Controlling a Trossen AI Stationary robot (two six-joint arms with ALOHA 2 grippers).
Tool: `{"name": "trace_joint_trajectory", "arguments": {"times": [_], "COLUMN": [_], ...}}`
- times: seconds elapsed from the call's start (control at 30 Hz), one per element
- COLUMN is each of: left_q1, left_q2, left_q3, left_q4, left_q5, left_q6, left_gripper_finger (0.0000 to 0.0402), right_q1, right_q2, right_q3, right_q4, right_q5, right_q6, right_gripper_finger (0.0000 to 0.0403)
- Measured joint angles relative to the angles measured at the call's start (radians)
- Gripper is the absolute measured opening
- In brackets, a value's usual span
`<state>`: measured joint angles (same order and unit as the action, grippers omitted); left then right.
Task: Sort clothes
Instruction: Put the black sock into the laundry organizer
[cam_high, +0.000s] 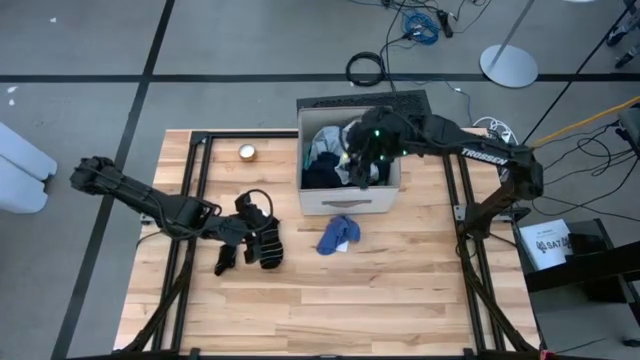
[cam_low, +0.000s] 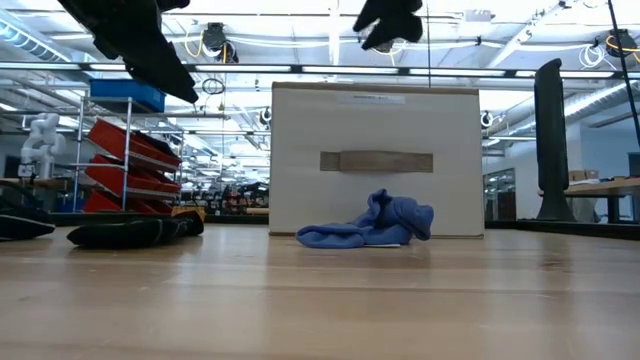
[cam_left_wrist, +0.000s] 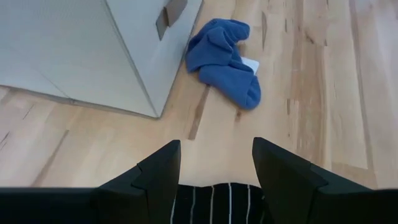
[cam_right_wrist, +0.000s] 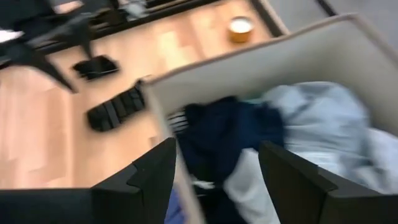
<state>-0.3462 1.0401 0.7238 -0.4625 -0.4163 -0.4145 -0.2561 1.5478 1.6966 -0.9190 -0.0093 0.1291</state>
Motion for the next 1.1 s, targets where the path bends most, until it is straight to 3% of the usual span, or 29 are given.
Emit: {"name": "trace_joint_trajectory", "arguments": {"times": [0.23,0.47,0.67,0.9,1.1], "left_q1": [0.0,0.0,0.022,0.089,0.126], "left_q2": [0.044,0.164,0.281,0.409,0.501], "left_q3": [0.0,0.0,0.0,0.0,0.004], "left_q4": [0.0,0.0,-0.001,-0.008,-0.046], "left_q5": [0.076,0.131,0.135,0.172,0.211], "left_q6": [-0.024,-0.016,-0.021,-0.025,-0.028], "left_gripper_finger": [0.021,0.021,0.021,0.021,0.021], "right_q1": [0.162,0.317,0.438,0.502,0.507], "right_q2": [0.004,0.006,0.006,0.007,0.007], "right_q3": [-0.006,-0.114,-0.248,-0.383,-0.428], "right_q4": [0.013,0.114,0.253,0.446,0.451], "right_q5": [0.004,0.013,0.156,0.2,0.201], "right_q6": [0.088,0.129,0.159,0.176,0.224], "right_gripper_finger": [0.0215,0.0215,0.0215,0.0215,0.0215]}}
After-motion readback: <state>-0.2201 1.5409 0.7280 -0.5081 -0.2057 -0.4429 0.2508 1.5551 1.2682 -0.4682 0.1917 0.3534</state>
